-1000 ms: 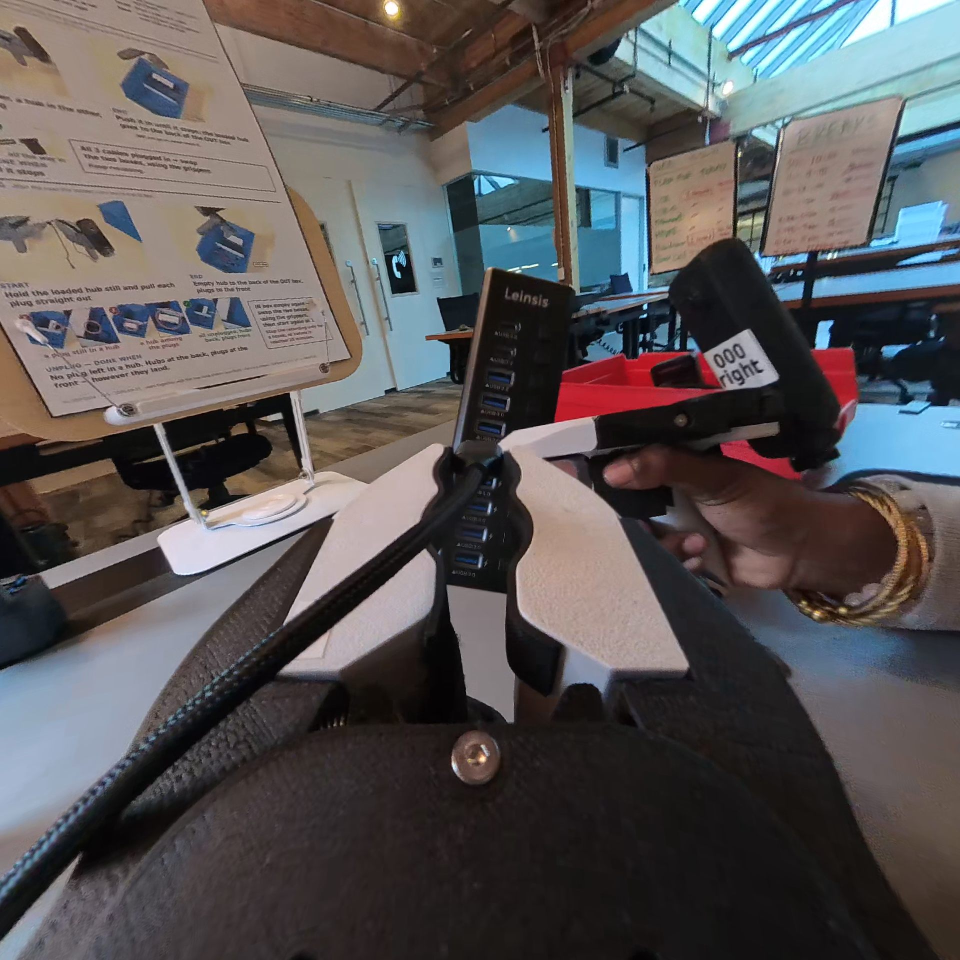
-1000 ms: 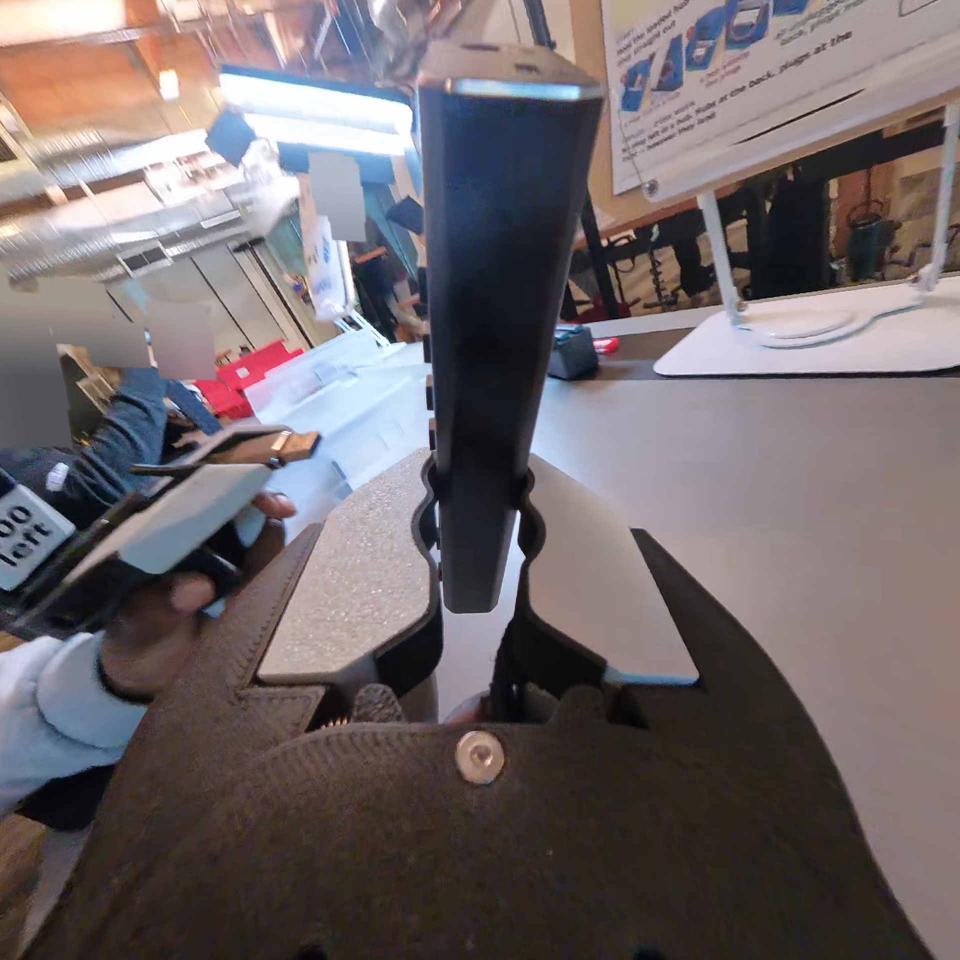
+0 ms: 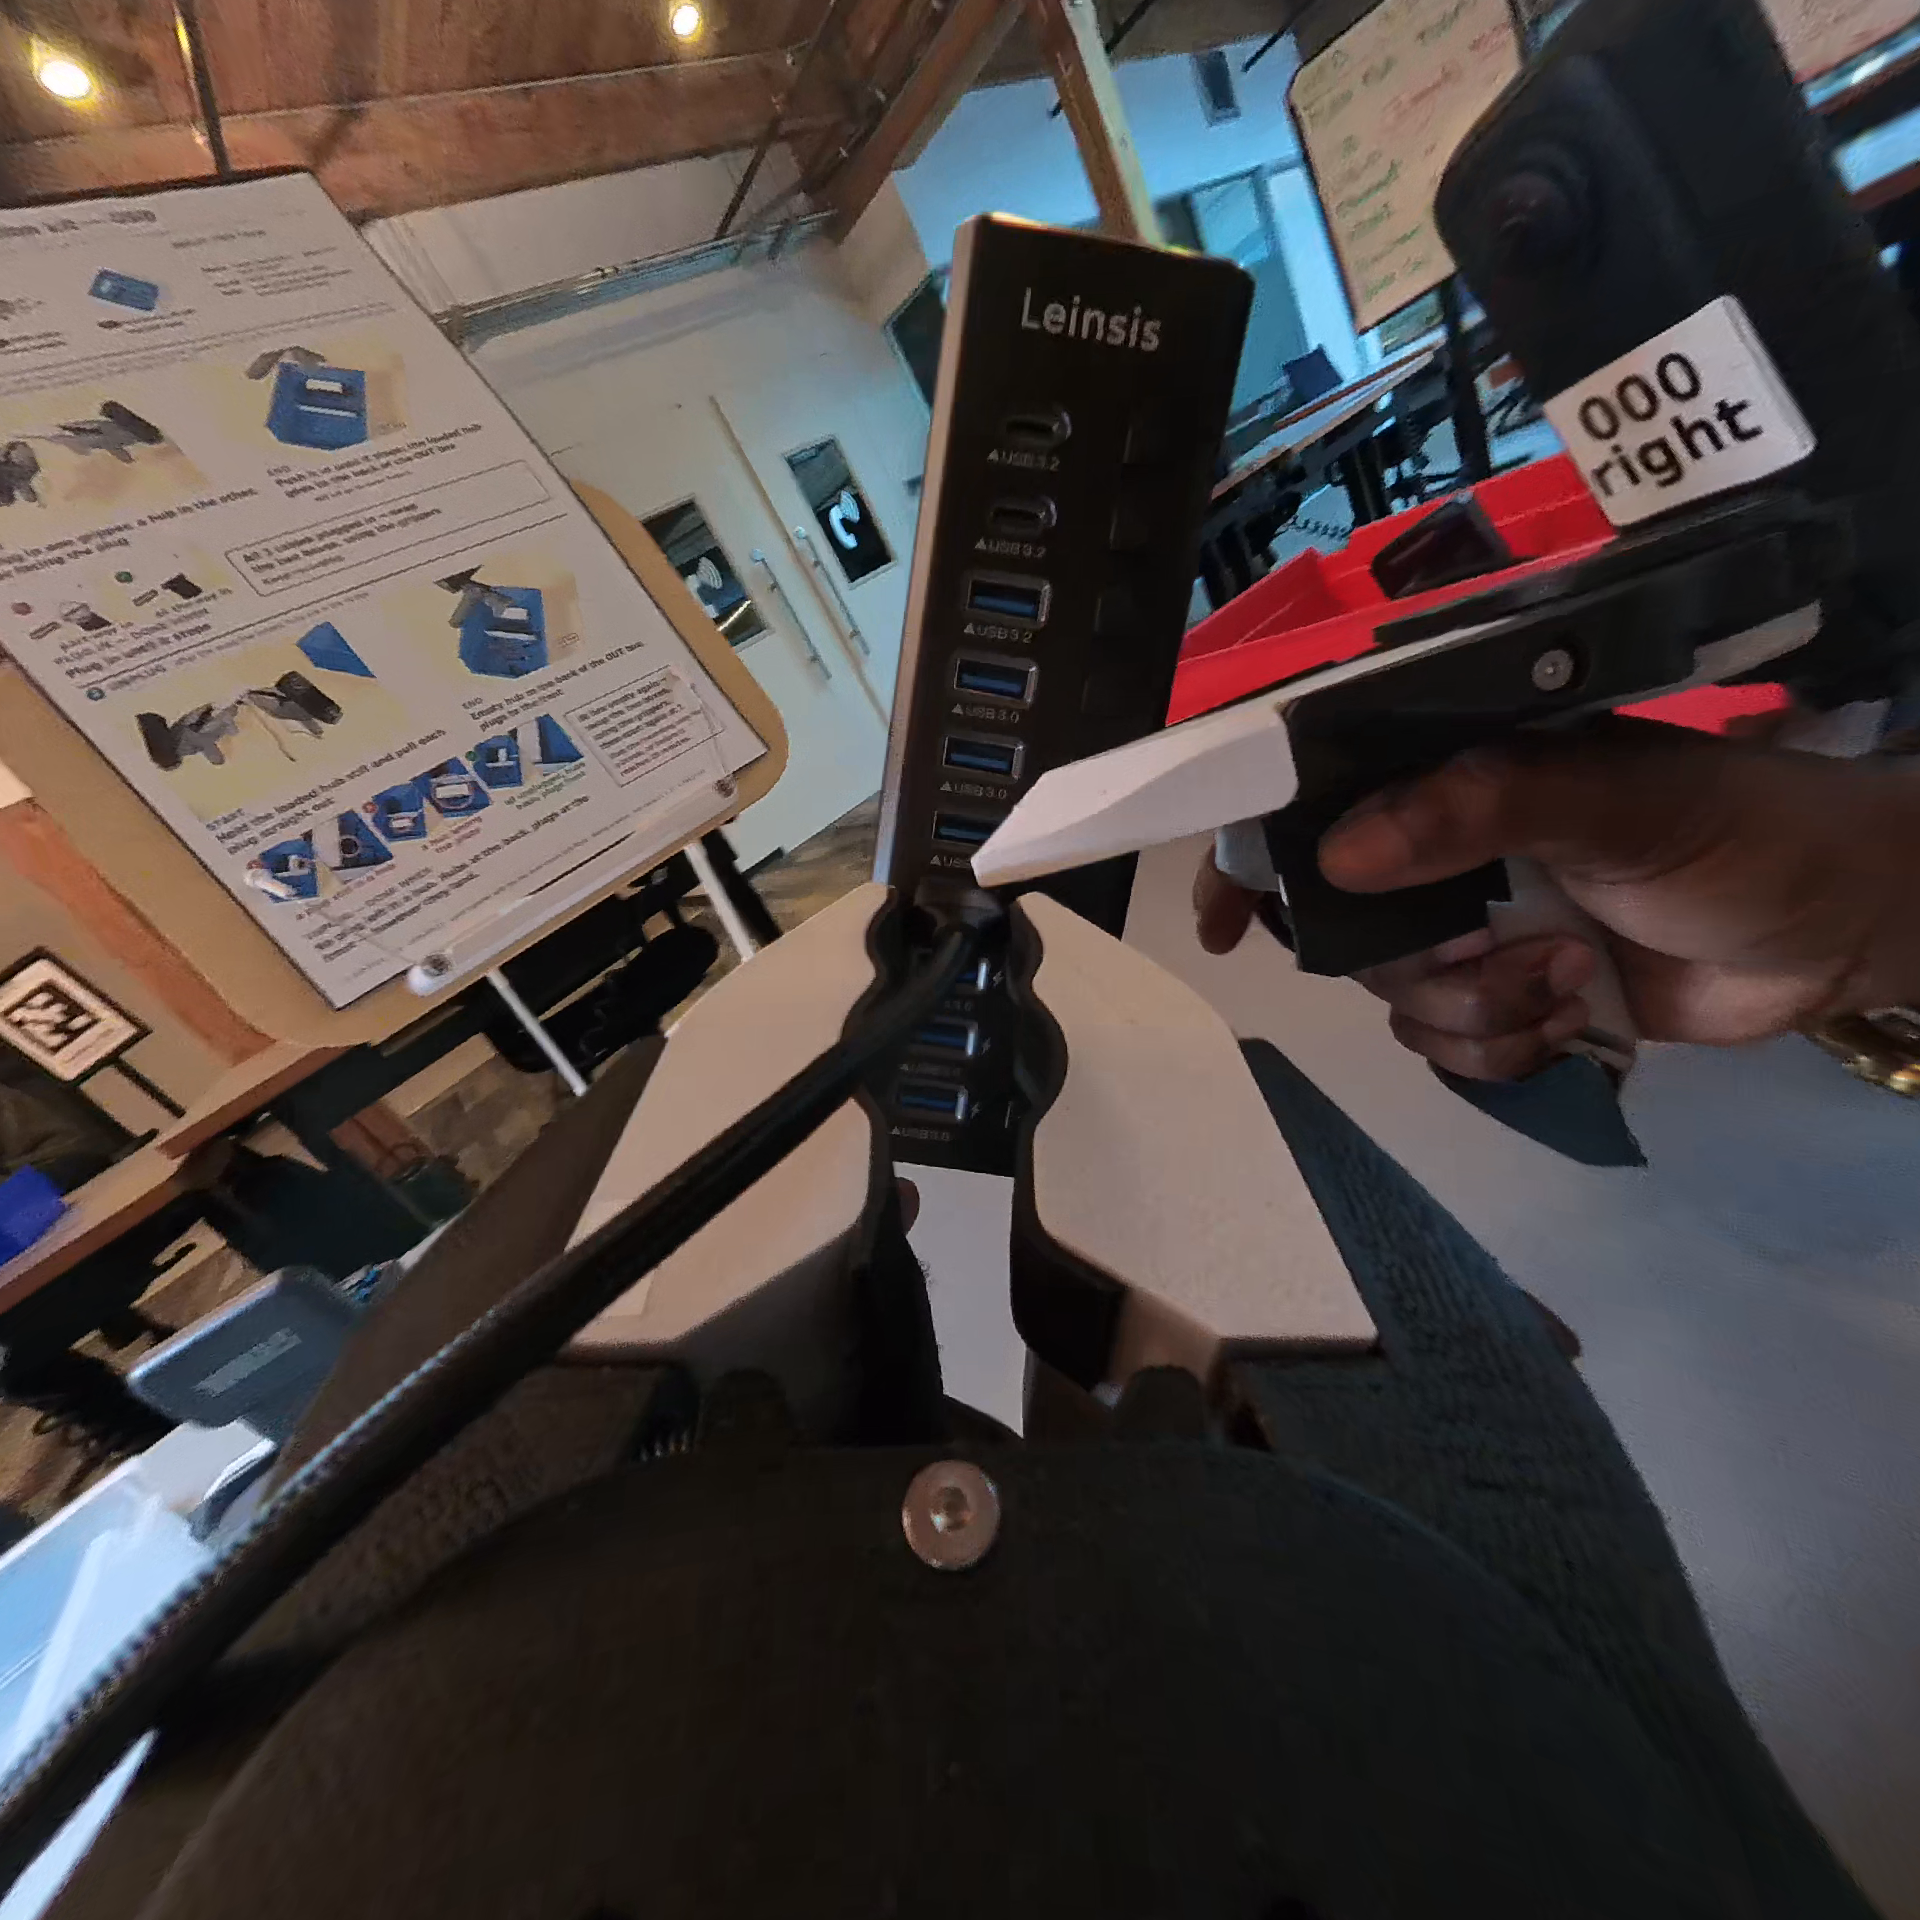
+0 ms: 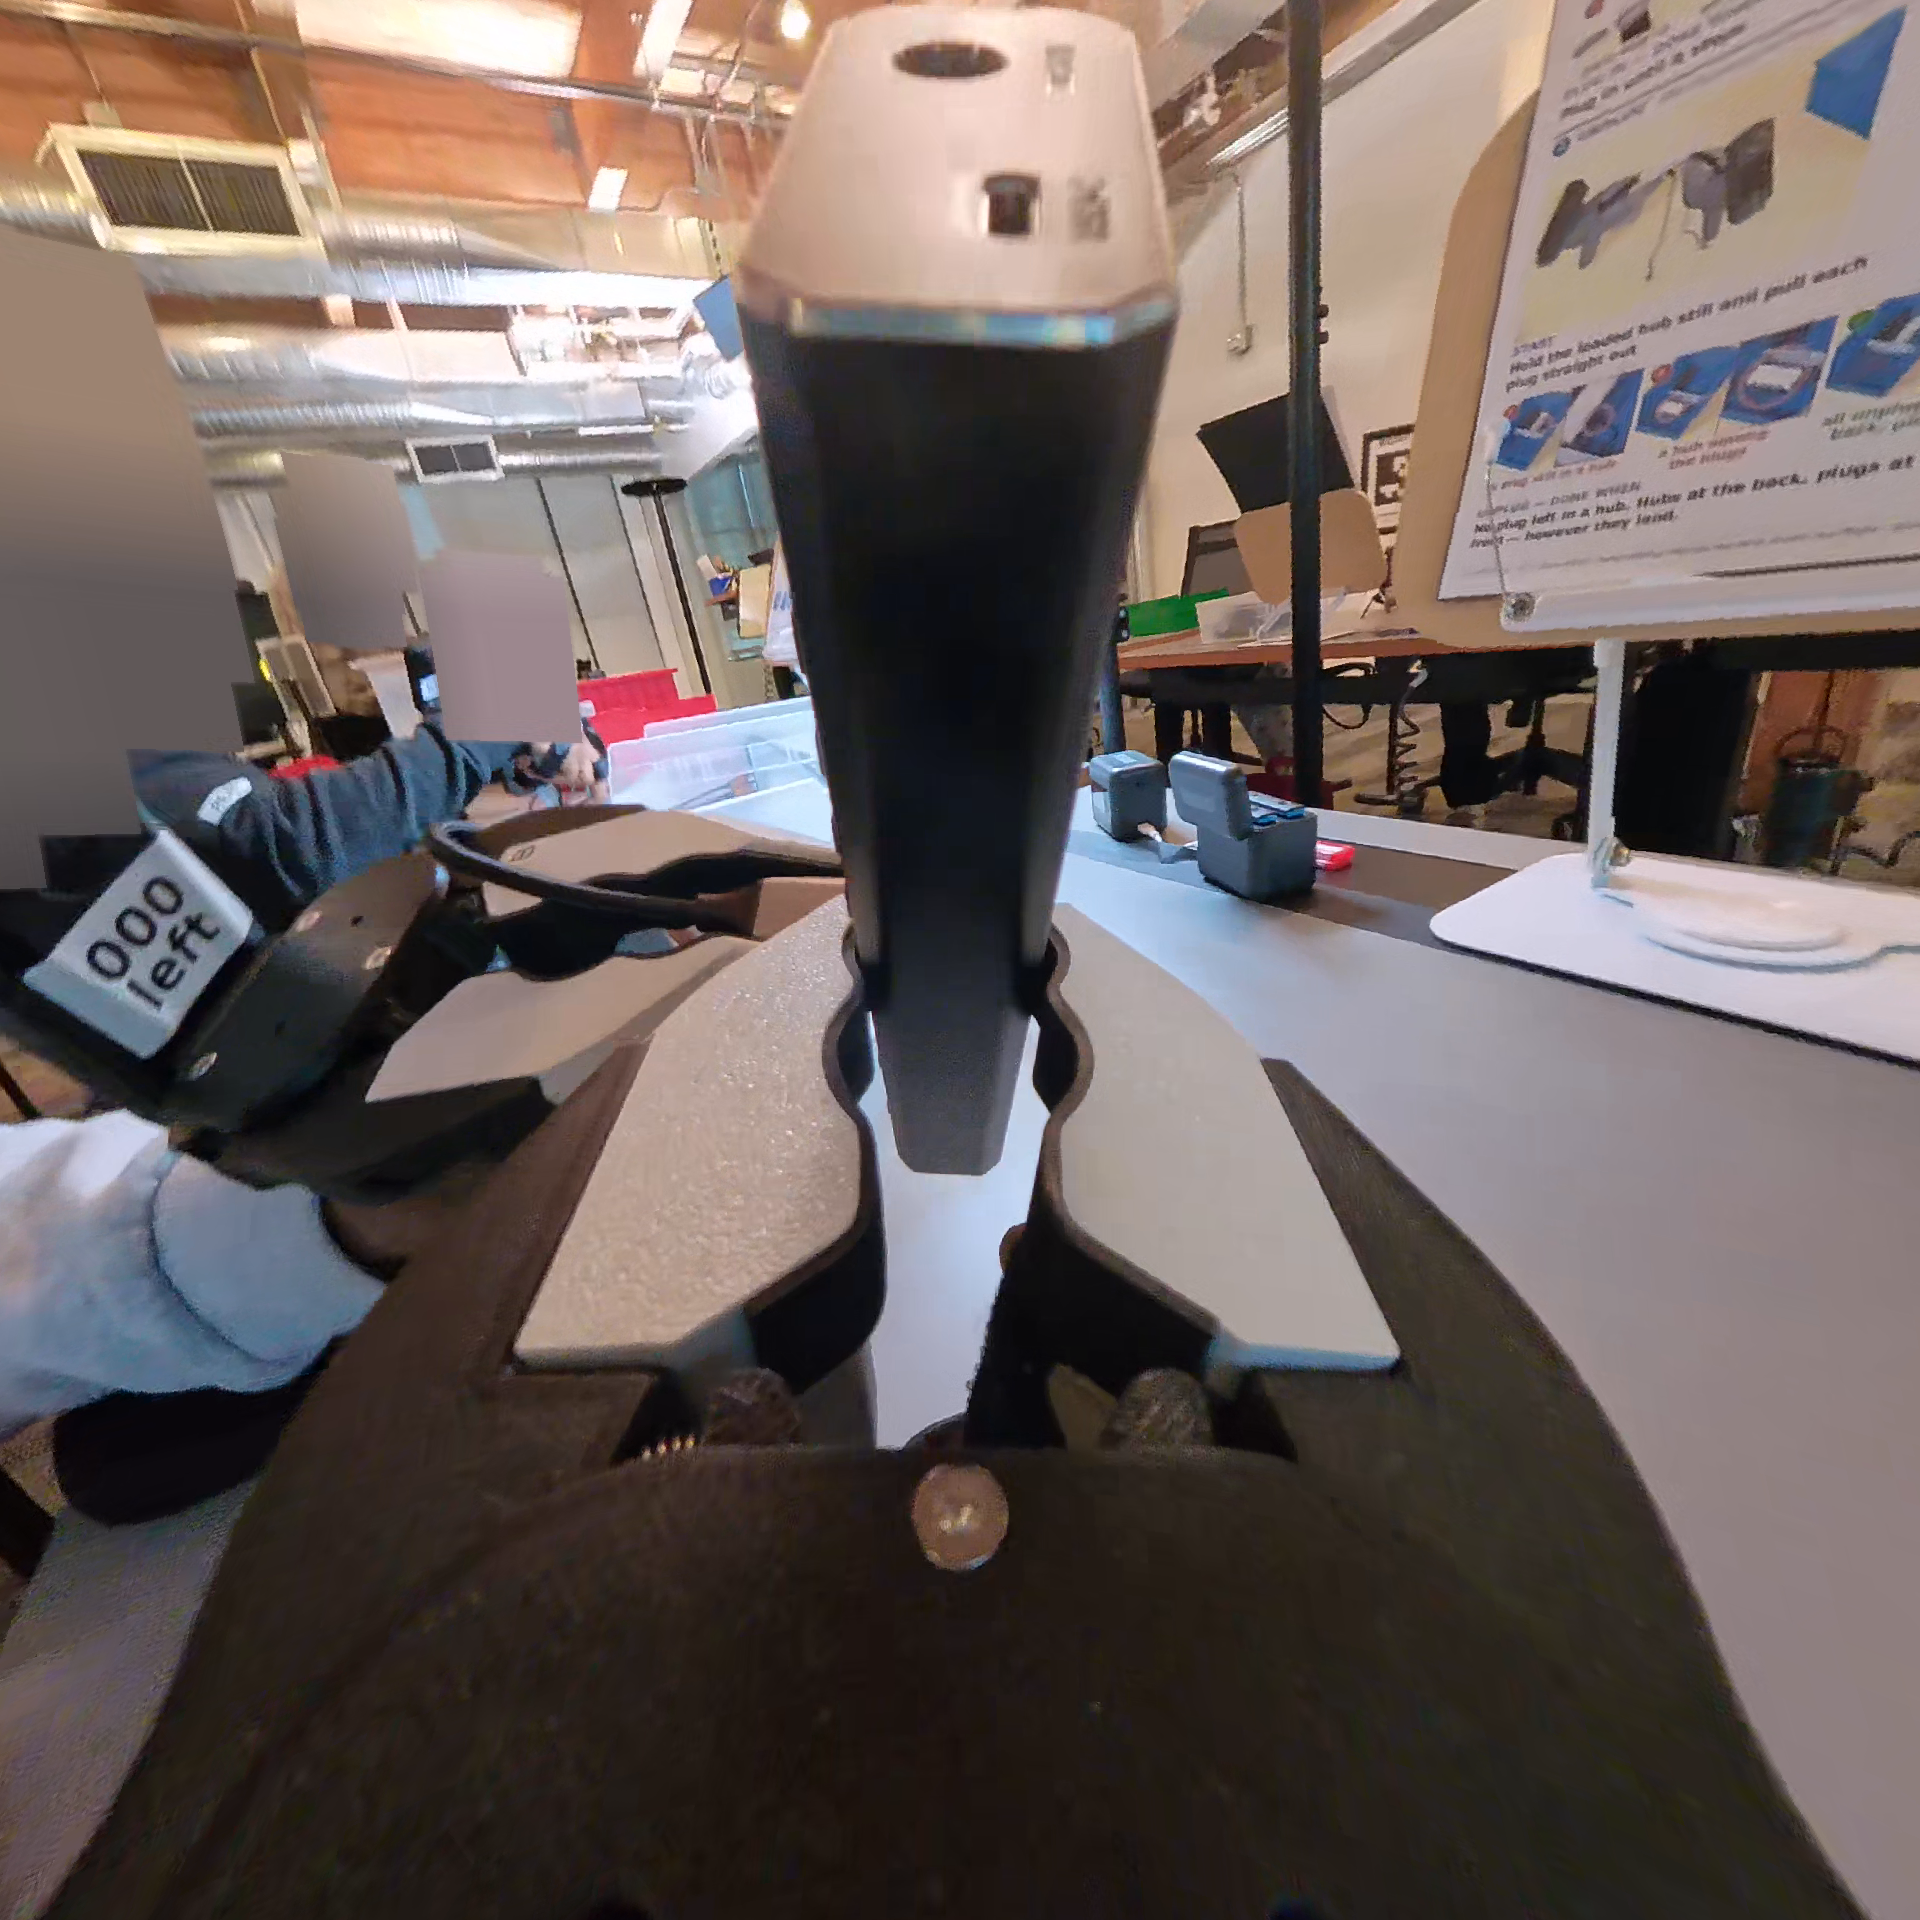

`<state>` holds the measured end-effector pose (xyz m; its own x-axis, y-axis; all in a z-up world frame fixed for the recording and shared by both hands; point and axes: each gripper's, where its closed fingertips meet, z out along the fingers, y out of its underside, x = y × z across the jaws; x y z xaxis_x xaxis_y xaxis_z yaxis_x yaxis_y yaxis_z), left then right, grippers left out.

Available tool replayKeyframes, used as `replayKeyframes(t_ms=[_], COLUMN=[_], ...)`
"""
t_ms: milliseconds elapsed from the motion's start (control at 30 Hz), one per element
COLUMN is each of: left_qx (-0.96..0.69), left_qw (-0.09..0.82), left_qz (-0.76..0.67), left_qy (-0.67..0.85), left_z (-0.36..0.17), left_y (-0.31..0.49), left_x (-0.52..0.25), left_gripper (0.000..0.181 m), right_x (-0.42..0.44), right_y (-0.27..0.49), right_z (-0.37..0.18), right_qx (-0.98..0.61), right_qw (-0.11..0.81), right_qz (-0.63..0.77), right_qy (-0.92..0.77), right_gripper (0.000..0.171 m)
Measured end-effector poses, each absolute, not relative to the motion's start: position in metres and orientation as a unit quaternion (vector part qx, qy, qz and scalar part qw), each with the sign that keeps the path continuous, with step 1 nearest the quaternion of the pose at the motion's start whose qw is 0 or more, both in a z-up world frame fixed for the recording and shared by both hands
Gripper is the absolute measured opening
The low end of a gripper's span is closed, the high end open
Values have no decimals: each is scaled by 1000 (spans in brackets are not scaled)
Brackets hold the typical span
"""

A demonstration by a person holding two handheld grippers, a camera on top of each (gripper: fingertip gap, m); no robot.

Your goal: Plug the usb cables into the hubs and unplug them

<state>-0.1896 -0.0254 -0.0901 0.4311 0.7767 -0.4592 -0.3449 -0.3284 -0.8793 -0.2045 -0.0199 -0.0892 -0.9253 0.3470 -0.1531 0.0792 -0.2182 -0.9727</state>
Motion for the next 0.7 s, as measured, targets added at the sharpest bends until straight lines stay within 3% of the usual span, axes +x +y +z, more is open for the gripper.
replayKeyframes(t_ms=[233,567,700], left_qx=[-640,-645,-628], left_qw=[562,493,523], left_qz=[508,568,561], left_qy=[-128,-133,-134], left_z=[-89,-96,-89], left_y=[-22,-22,-21], left_x=[-185,-192,-190], left_gripper=[20,18,19], right_x=[-198,-200,-199], right_y=[-17,-18,-18], right_z=[-87,-89,-86], right_qx=[-118,-105,-115], right_qw=[100,147,119], right_qz=[744,723,739], right_qy=[-650,-667,-653], right_gripper=[27,28,28])
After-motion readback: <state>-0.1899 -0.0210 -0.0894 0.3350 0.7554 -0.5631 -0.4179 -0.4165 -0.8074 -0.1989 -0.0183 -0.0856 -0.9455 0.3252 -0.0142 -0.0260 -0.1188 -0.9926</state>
